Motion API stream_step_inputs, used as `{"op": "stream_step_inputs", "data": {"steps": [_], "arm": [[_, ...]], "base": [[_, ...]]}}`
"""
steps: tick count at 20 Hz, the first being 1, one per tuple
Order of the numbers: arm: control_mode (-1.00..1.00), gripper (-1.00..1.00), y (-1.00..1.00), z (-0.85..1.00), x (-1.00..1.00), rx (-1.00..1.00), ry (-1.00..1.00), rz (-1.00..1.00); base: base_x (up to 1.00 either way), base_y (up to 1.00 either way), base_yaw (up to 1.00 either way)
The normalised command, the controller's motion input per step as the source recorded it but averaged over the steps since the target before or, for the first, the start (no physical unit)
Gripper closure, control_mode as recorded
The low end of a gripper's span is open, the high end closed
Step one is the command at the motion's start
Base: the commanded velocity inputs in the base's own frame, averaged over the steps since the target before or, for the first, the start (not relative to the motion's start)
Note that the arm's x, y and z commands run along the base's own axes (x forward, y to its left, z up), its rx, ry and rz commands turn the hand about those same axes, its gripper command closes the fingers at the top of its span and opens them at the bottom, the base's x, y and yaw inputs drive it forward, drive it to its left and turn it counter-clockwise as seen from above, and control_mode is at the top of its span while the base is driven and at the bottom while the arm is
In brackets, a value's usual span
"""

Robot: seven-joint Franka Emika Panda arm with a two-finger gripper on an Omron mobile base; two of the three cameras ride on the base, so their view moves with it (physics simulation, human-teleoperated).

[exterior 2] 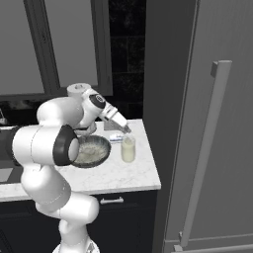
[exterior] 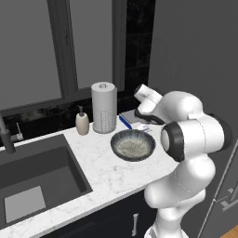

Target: Grab a lemon wedge from the fridge and one ice cube from the ice bowl, and put them in the glass of lemonade.

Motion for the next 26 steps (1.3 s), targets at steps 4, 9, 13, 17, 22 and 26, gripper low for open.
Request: {"op": "stream_step_inputs", "data": {"steps": [4, 9, 13, 17, 22, 26], "arm": [[-1.00, -1.00, 0.25, 0.13, -0.40, 0.09, -0.22, -0.15], [-1.00, -1.00, 0.40, 0.00, -0.93, 0.16, -0.26, 0.05], [-1.00, -1.00, 0.27, 0.00, -0.72, 0.15, -0.17, 0.44], [-1.00, -1.00, 0.34, 0.01, -0.34, 0.16, -0.05, 0.60], [-1.00, -1.00, 0.53, 0.08, -0.16, 0.12, 0.00, 0.61], [-1.00, -1.00, 0.58, 0.09, -0.12, 0.11, 0.00, 0.57]], "base": [[0.00, 0.00, 0.00], [0.00, 0.00, 0.00], [0.00, 0.00, 0.00], [0.00, 0.00, 0.00], [0.00, 0.00, 0.00], [0.00, 0.00, 0.00]]}}
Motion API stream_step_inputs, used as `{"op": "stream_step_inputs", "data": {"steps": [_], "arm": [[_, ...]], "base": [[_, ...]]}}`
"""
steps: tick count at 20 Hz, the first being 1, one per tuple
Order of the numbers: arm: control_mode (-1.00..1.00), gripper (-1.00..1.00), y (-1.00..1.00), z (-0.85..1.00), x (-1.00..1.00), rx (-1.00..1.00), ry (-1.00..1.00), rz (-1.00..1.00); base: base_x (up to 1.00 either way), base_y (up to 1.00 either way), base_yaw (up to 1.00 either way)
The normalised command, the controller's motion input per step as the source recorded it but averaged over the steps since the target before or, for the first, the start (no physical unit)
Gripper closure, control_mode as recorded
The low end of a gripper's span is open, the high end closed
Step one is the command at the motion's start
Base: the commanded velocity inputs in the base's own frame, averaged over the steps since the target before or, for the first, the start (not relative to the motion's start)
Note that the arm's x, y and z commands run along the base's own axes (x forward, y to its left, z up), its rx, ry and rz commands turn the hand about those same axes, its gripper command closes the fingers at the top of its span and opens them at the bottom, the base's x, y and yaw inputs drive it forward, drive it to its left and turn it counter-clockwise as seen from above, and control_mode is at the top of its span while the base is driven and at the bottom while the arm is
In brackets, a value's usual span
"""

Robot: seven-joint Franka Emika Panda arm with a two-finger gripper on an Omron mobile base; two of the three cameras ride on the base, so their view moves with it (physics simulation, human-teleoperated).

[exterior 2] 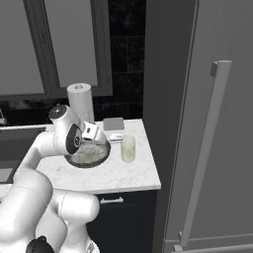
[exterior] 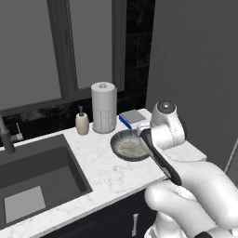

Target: Grab a lemon wedge from the fridge and one ice cube from the ice bowl, and put them in the glass of lemonade.

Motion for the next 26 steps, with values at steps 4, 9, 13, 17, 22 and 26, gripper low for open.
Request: {"op": "stream_step_inputs", "data": {"steps": [4, 9, 13, 17, 22, 26], "arm": [[-1.00, -1.00, 0.46, 0.17, -0.62, 0.01, 0.01, 0.38], [-1.00, -1.00, -0.20, 0.24, -0.87, 0.07, 0.00, 0.05], [-1.00, -1.00, -0.45, 0.09, -0.93, 0.08, -0.01, -0.07], [-1.00, -1.00, -0.19, 0.00, -0.57, 0.00, -0.06, -0.06], [1.00, -1.00, 0.00, 0.00, -0.10, 0.00, -0.03, 0.00], [1.00, -1.00, 0.00, 0.00, 0.00, 0.00, 0.00, 0.00]], "base": [[0.00, 0.00, 0.00], [0.00, 0.00, 0.00], [0.00, 0.00, 0.00], [0.00, 0.00, 0.00], [-0.19, -0.01, 0.00], [-1.00, -0.17, 0.01]]}}
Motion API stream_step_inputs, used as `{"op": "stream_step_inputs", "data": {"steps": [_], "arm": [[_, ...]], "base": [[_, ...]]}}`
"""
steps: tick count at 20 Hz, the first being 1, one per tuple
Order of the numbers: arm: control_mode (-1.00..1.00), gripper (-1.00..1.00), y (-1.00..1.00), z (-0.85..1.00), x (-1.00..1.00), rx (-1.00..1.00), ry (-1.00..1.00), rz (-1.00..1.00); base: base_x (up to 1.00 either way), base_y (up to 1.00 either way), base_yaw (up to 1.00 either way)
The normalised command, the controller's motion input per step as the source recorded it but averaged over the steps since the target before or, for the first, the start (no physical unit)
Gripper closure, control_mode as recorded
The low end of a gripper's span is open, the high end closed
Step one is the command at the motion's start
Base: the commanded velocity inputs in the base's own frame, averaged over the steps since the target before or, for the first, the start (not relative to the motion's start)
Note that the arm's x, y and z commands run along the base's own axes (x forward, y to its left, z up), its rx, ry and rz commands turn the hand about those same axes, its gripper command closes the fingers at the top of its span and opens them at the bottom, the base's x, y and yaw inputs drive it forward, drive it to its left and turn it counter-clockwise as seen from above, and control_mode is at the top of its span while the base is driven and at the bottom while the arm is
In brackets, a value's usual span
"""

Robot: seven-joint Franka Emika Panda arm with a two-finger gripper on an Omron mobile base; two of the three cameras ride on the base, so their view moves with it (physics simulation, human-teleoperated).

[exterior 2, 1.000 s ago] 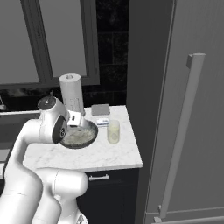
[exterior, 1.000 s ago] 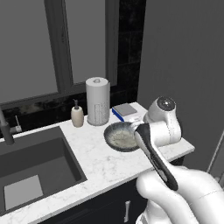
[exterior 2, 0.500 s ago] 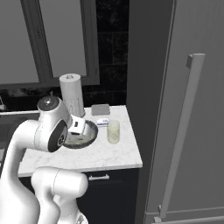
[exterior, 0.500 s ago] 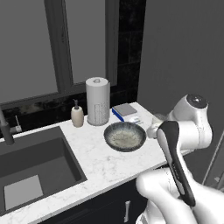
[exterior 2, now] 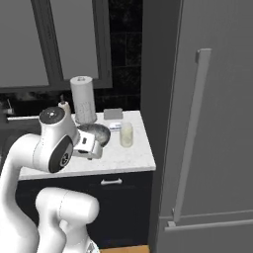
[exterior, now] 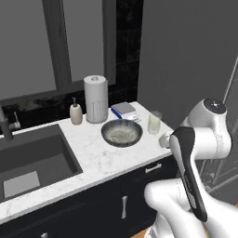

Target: Grab a lemon wedge from the fridge and one ice cube from the ice bowl, and put them in the glass of lemonade.

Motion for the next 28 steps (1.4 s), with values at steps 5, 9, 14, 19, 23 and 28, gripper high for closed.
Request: {"op": "stream_step_inputs", "data": {"steps": [5, 9, 14, 19, 23, 28], "arm": [[1.00, -1.00, 0.00, 0.00, 0.00, 0.00, 0.00, 0.00], [1.00, -1.00, 0.00, 0.00, 0.00, 0.00, 0.00, 0.00], [1.00, -1.00, 0.00, 0.00, 0.00, 0.00, 0.00, 0.00], [1.00, -1.00, 0.00, 0.00, 0.00, 0.00, 0.00, 0.00], [1.00, -1.00, 0.00, 0.00, 0.00, 0.00, 0.00, 0.00], [1.00, -1.00, 0.00, 0.00, 0.00, 0.00, 0.00, 0.00]], "base": [[-0.93, -0.64, 0.04], [-0.37, -1.00, 0.12], [-0.16, -1.00, 0.17], [-0.10, -0.55, 0.16], [-0.34, 0.00, 0.09], [-0.67, -0.08, 0.04]]}}
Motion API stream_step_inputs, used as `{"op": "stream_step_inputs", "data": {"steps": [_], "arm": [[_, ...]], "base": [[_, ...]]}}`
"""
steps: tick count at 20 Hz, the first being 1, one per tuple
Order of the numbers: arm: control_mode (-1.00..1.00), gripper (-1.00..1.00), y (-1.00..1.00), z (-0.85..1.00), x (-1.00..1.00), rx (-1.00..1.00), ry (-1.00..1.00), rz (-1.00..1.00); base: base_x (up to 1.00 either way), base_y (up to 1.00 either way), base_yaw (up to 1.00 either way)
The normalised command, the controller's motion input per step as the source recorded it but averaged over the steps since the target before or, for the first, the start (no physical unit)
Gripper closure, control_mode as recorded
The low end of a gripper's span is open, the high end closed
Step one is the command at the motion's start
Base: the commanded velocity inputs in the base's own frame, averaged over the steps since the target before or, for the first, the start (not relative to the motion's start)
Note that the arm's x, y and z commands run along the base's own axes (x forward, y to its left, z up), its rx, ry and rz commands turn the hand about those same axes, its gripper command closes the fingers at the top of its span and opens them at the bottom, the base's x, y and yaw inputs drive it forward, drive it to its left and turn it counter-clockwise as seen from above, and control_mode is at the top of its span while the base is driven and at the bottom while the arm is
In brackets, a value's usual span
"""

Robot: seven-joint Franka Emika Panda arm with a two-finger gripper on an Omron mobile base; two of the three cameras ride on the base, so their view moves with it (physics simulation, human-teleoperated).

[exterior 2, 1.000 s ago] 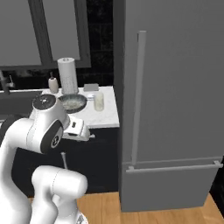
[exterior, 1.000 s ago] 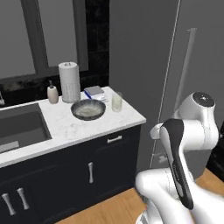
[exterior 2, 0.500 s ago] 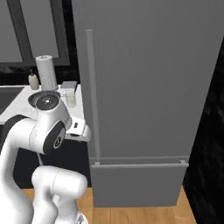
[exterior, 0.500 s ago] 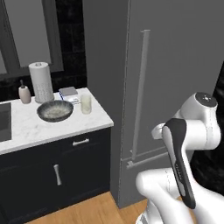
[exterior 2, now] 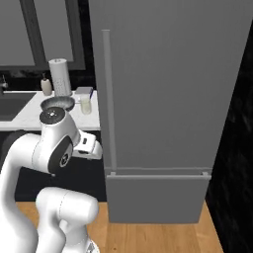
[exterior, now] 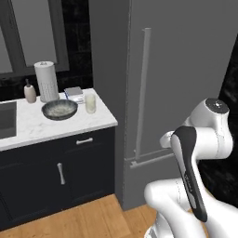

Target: Grab a lemon wedge from the fridge and one ice cube from the ice bowl, and put them in the glass of lemonade.

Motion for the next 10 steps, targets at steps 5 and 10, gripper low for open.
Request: {"op": "stream_step_inputs", "data": {"steps": [5, 10], "arm": [[1.00, -1.00, 0.00, 0.00, 0.00, 0.00, 0.00, 0.00], [1.00, -1.00, 0.00, 0.00, 0.00, 0.00, 0.00, 0.00]], "base": [[-0.47, -0.25, 0.04], [0.00, -0.01, 0.04]]}}
